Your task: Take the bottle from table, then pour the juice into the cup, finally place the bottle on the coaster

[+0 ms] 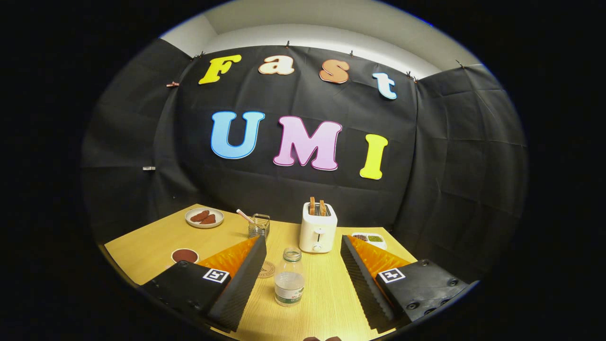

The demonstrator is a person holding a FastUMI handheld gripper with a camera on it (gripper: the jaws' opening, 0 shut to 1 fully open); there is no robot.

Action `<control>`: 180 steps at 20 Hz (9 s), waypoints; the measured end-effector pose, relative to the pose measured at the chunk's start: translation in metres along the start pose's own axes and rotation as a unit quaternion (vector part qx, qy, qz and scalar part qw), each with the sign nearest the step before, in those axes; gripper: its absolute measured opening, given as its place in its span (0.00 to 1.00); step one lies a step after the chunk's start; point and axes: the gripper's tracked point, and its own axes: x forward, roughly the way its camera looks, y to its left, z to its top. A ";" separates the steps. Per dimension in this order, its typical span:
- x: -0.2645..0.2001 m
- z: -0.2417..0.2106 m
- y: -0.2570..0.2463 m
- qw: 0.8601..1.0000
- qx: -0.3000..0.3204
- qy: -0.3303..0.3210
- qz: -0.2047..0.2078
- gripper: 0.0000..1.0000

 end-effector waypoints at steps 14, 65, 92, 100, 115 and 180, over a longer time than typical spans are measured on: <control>0.034 -0.025 0.018 0.997 -0.017 0.000 0.082 0.98; 0.113 -0.103 0.106 0.956 -0.221 0.023 0.192 0.73; 0.131 -0.148 0.208 0.777 -0.606 -0.026 0.168 0.72; 0.143 -0.160 0.210 0.735 -0.657 -0.036 0.165 0.73; 0.161 -0.148 0.212 0.671 -0.720 -0.065 0.164 0.72; 0.170 -0.093 0.256 0.412 -0.864 -0.221 0.185 0.72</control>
